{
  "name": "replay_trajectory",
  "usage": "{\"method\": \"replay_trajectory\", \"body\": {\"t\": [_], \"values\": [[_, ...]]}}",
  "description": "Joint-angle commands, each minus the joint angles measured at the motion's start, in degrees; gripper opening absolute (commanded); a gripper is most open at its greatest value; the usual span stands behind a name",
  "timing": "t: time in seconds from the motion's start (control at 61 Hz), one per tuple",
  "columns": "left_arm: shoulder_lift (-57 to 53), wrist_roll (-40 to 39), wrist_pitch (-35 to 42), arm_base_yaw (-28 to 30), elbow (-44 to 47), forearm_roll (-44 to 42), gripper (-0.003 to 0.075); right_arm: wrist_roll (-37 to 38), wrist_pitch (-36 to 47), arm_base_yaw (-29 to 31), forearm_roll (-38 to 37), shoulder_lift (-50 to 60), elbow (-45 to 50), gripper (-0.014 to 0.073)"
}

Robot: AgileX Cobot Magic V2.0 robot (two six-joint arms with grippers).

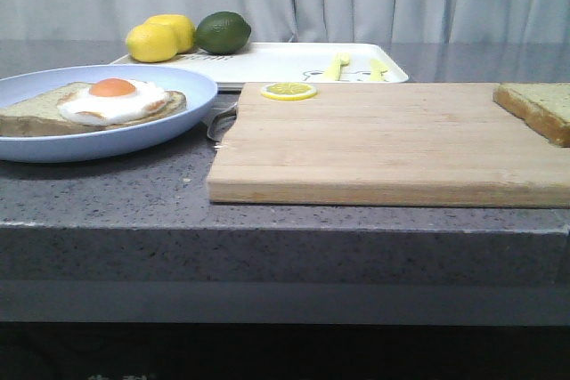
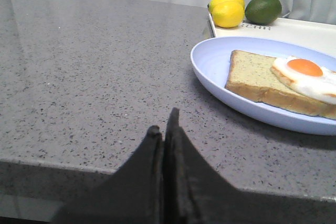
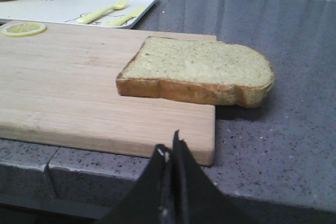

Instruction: Place bread and move sandwich to tray

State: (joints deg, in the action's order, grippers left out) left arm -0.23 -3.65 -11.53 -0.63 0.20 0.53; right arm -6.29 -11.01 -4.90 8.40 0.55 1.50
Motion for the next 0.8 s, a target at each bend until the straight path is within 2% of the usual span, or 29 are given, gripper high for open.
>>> {"method": "replay_trajectory", "body": {"t": [0.0,0.197,0.393,0.525,0.672,0.787], "values": [[-1.3,-0.4,4.9,-0.1,0.6,0.5,-0.0019,-0.2,4.6,0.3,-0.2,1.2,-0.2,-0.0085],[-1.3,-0.4,6.4,-0.1,0.6,0.5,-0.0019,-0.2,4.6,0.3,-0.2,1.2,-0.2,-0.0085],[-1.3,-0.4,14.1,-0.1,0.6,0.4,-0.0019,-0.2,5.3,0.3,1.1,1.2,-0.2,-0.0085],[-1.3,-0.4,21.9,0.1,0.6,0.3,-0.0019,-0.2,8.4,0.3,1.1,1.2,-0.4,-0.0085],[-1.3,-0.4,30.2,0.1,0.6,0.3,-0.0019,-0.2,8.4,0.3,1.1,1.2,-4.5,-0.0085],[-1.3,-0.4,29.7,0.1,-1.6,0.3,-0.0019,-0.2,6.3,0.3,1.1,1.0,-10.1,-0.0085]]}}
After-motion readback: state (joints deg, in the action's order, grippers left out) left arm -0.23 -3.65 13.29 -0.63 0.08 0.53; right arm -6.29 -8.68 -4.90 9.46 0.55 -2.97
